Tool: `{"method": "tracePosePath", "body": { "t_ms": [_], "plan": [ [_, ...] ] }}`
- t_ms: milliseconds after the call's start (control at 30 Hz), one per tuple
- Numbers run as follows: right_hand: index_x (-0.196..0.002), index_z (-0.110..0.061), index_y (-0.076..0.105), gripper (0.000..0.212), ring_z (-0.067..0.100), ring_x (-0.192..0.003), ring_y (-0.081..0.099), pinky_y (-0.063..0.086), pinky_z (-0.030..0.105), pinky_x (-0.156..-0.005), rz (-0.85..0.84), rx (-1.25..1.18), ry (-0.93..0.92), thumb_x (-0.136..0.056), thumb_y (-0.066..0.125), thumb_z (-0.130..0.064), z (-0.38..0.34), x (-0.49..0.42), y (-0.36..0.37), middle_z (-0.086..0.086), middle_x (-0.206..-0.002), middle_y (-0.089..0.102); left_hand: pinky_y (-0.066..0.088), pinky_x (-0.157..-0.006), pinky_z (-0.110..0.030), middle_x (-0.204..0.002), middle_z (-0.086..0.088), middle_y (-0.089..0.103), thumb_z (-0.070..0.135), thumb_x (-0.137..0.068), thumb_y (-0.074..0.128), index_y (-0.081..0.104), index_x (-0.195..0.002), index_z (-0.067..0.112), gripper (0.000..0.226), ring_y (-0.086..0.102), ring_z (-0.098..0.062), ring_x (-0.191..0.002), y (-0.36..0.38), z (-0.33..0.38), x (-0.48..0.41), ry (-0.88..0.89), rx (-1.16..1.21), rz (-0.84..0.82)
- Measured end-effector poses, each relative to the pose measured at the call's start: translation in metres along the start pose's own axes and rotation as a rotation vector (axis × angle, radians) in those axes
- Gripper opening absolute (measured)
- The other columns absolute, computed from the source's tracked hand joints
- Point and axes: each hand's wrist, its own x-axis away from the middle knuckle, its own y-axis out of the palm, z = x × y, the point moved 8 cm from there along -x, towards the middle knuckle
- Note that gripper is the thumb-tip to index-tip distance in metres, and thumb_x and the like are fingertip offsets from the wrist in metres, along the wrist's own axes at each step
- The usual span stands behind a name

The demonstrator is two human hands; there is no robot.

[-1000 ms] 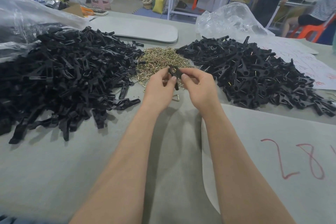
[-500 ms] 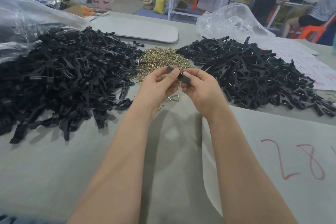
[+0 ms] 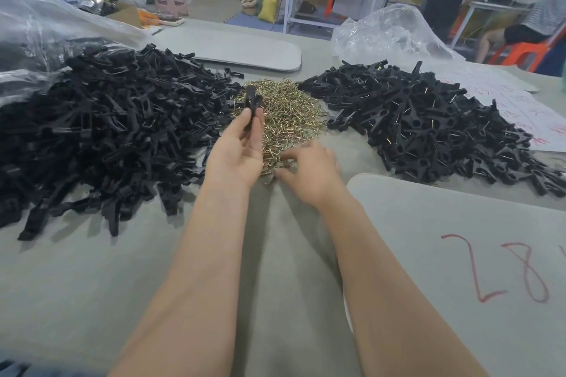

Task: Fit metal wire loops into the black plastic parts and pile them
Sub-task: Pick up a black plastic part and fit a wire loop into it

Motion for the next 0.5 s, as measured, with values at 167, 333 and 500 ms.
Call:
{"method": "tracePosePath", "body": {
  "t_ms": [167, 333, 500],
  "plan": [
    [-0.114, -0.026, 0.064, 0.027, 0.03, -0.122, 0.039, 0.033, 0.037, -0.099, 0.07, -0.023, 0.03, -0.091, 0.057, -0.037, -0.007, 0.002, 0.001, 0.007, -0.123, 0.05, 0.051, -0.079, -0.024, -0.085, -0.006, 0.055, 0.014, -0.087, 0.066, 0.057, -0.087, 0.004, 0.013, 0.056, -0.012, -0.075, -0.011, 0.0, -0.002, -0.004, 0.015, 0.081],
    [-0.109, -0.028, 0.066, 0.027, 0.029, -0.121, 0.04, 0.033, 0.038, -0.097, 0.082, -0.054, 0.072, -0.088, 0.057, -0.042, -0.009, 0.003, 0.003, 0.007, -0.121, 0.054, 0.052, -0.077, -0.023, -0.085, -0.008, 0.054, 0.01, -0.088, 0.065, 0.057, -0.085, 0.002, 0.011, 0.056, -0.011, -0.074, -0.012, 0.003, -0.003, 0.018, 0.062, 0.102],
    [-0.115, -0.018, 0.058, 0.035, 0.03, -0.125, 0.035, 0.028, 0.042, -0.101, 0.08, -0.031, 0.098, -0.088, 0.058, -0.04, -0.014, 0.003, 0.009, 0.009, -0.127, 0.047, 0.054, -0.089, -0.029, -0.092, -0.016, 0.054, 0.0, -0.087, 0.063, 0.058, -0.092, -0.005, 0.008, 0.061, -0.02, -0.08, -0.006, 0.004, -0.001, 0.027, 0.154, 0.06]
  ]
}}
